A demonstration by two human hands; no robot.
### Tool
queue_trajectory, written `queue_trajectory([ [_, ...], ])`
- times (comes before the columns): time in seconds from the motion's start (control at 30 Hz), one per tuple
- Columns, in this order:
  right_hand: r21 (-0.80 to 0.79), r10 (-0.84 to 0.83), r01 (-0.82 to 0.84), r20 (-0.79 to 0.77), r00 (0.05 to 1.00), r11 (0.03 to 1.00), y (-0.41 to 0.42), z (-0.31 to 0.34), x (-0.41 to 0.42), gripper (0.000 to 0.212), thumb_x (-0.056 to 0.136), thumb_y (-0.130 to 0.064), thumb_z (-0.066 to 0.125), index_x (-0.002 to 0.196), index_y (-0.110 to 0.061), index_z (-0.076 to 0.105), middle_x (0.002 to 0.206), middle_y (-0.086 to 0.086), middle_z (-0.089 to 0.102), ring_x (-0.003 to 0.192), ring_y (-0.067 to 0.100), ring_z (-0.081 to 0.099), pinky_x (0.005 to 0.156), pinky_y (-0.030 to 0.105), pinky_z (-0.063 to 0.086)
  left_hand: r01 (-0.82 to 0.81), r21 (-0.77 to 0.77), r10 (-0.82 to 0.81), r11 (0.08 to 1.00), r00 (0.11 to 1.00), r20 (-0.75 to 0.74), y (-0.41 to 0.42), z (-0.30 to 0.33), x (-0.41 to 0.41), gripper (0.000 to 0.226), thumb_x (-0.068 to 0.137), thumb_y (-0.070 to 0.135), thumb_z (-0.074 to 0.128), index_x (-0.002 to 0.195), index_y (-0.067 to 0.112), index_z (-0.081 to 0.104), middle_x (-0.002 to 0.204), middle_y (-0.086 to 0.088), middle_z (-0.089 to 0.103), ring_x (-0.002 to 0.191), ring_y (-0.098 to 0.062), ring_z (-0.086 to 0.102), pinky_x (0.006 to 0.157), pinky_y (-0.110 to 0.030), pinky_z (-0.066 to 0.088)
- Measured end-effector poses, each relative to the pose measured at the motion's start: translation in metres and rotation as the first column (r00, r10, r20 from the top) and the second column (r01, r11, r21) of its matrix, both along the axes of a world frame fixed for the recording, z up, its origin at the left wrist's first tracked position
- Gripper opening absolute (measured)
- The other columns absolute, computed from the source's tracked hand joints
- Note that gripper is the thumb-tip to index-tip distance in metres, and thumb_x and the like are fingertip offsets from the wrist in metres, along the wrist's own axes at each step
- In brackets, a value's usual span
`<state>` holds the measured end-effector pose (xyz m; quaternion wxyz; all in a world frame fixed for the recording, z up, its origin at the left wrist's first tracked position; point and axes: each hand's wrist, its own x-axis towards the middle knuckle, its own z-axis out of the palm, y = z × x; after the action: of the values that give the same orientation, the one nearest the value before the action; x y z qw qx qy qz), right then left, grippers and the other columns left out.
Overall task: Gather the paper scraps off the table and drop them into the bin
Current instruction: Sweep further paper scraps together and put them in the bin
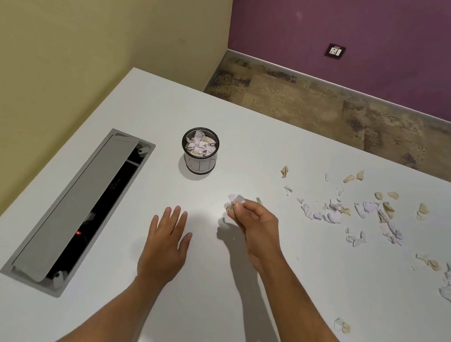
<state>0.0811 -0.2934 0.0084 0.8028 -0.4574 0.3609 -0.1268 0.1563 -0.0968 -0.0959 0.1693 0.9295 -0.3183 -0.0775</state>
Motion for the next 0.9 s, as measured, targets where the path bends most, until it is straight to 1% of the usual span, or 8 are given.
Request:
queue_trajectory([
  [0.1,-0.066,-0.015,0.012,-0.034,0.999,0.998,-0.003,0.003,0.031,0.007,0.085,-0.009,0.073,0.092,-0.008,0.072,0.088,0.013,0.076,0.082,0.020,0.072,0.083,0.034,0.058,-0.002,-0.005,0.002,1.000,1.000,0.005,0.002,-0.004,0.000,0.055,0.102,0.043,0.031,0.149,0.016,0.036,0.158,-0.002,0.032,0.149,-0.024,0.021,0.122,-0.046,0.014],
  [0.23,-0.165,0.009,-0.011,-0.011,1.000,0.986,-0.007,0.015,0.073,0.009,0.085,-0.001,0.071,0.083,-0.010,0.070,0.072,0.004,0.073,0.070,0.015,0.070,0.071,0.023,0.057,0.002,-0.001,-0.002,1.000,1.000,0.001,0.004,-0.008,0.001,0.057,0.102,0.044,0.028,0.151,0.016,0.033,0.159,-0.001,0.028,0.150,-0.022,0.018,0.122,-0.046,0.013],
  [0.5,-0.323,0.067,-0.082,-0.057,0.996,0.943,-0.019,0.022,0.136,0.005,0.083,-0.005,0.074,0.086,-0.008,0.072,0.079,0.012,0.072,0.075,0.024,0.069,0.090,0.044,0.056,-0.001,-0.008,0.001,1.000,1.000,0.014,0.003,-0.013,0.000,0.058,0.102,0.045,0.024,0.153,0.017,0.029,0.161,0.001,0.022,0.151,-0.018,0.011,0.122,-0.044,0.010],
  [0.57,-0.451,0.083,-0.132,-0.128,0.988,0.882,-0.021,0.022,0.147,0.005,0.082,-0.011,0.076,0.087,-0.011,0.074,0.082,0.009,0.073,0.079,0.024,0.071,0.089,0.040,0.057,-0.002,-0.010,0.002,1.000,1.000,0.022,0.003,-0.014,0.000,0.057,0.102,0.044,0.025,0.153,0.017,0.028,0.161,0.001,0.021,0.151,-0.017,0.010,0.123,-0.043,0.010],
  [0.7,-0.668,0.160,-0.319,-0.289,0.944,0.673,-0.027,0.026,0.160,0.018,0.086,-0.017,0.072,0.103,-0.017,0.076,0.093,-0.002,0.074,0.089,0.013,0.067,0.072,0.012,0.048,0.001,-0.023,0.000,1.000,1.000,0.030,0.003,-0.015,0.000,0.057,0.102,0.044,0.027,0.152,0.017,0.029,0.161,0.000,0.022,0.151,-0.018,0.011,0.122,-0.044,0.011],
  [0.73,-0.694,0.178,-0.358,-0.320,0.931,0.625,-0.027,0.027,0.162,0.021,0.087,-0.014,0.070,0.107,-0.018,0.075,0.098,-0.001,0.074,0.092,0.012,0.066,0.074,0.012,0.046,-0.001,-0.020,0.002,1.000,0.999,0.032,0.003,-0.015,0.000,0.057,0.102,0.044,0.027,0.152,0.017,0.029,0.161,0.000,0.022,0.151,-0.017,0.011,0.122,-0.044,0.011],
  [0.8,-0.712,0.198,-0.405,-0.360,0.912,0.573,-0.027,0.029,0.165,0.029,0.088,-0.006,0.063,0.112,-0.018,0.073,0.107,0.000,0.074,0.099,0.017,0.067,0.088,0.023,0.050,-0.005,-0.016,0.005,1.000,0.999,0.035,0.003,-0.015,0.000,0.057,0.102,0.044,0.027,0.152,0.017,0.030,0.160,0.000,0.023,0.151,-0.017,0.011,0.122,-0.045,0.012],
  [0.9,-0.712,0.170,-0.394,-0.367,0.914,0.582,-0.026,0.031,0.168,0.034,0.090,0.000,0.055,0.115,-0.017,0.071,0.115,0.000,0.071,0.101,0.024,0.068,0.096,0.035,0.052,-0.003,-0.016,0.003,1.000,0.999,0.039,0.003,-0.014,0.000,0.056,0.102,0.043,0.027,0.151,0.016,0.034,0.160,-0.001,0.026,0.151,-0.018,0.013,0.122,-0.045,0.013],
])
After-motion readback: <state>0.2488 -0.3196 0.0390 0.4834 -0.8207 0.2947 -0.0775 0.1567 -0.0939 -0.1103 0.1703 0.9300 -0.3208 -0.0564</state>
